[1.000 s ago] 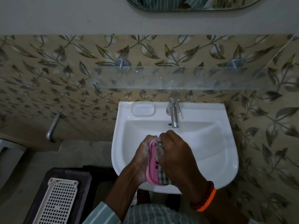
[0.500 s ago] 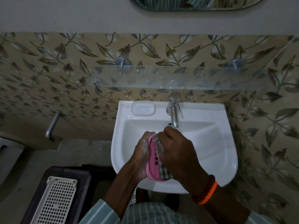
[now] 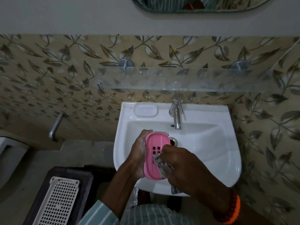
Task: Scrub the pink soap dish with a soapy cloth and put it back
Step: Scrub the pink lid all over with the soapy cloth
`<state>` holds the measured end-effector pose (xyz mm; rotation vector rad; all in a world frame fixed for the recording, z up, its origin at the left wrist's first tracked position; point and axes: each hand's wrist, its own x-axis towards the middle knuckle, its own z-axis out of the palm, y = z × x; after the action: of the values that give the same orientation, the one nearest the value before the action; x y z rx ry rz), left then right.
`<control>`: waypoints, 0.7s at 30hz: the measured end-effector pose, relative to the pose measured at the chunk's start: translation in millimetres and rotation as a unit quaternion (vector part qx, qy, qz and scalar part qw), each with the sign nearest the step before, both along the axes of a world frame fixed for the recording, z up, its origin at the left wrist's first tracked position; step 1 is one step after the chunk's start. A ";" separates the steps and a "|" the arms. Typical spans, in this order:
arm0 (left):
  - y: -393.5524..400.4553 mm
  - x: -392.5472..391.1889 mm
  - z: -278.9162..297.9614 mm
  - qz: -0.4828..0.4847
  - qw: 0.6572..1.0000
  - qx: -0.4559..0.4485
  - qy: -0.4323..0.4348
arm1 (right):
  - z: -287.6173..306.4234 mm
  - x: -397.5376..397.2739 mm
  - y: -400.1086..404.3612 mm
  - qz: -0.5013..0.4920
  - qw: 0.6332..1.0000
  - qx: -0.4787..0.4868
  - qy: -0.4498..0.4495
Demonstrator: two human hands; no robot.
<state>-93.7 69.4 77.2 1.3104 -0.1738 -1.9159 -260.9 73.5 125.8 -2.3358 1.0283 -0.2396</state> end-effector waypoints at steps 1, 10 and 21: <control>0.9 -1.4 2.3 -0.001 1.000 -0.013 -0.003 | 2.0 -1.4 -3.9 -0.009 1.000 -0.007 0.014; -1.3 -12.5 18.9 0.001 0.988 -0.079 -0.136 | 9.3 8.8 5.6 -0.120 0.987 -0.076 0.077; -10.8 -14.6 23.4 0.110 0.985 -0.093 -0.099 | 12.6 13.5 15.4 -0.110 0.985 0.082 -0.108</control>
<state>-108.3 58.6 100.6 1.3326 -0.2879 -1.5453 -247.4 88.9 138.4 -2.0000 1.1488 -0.4651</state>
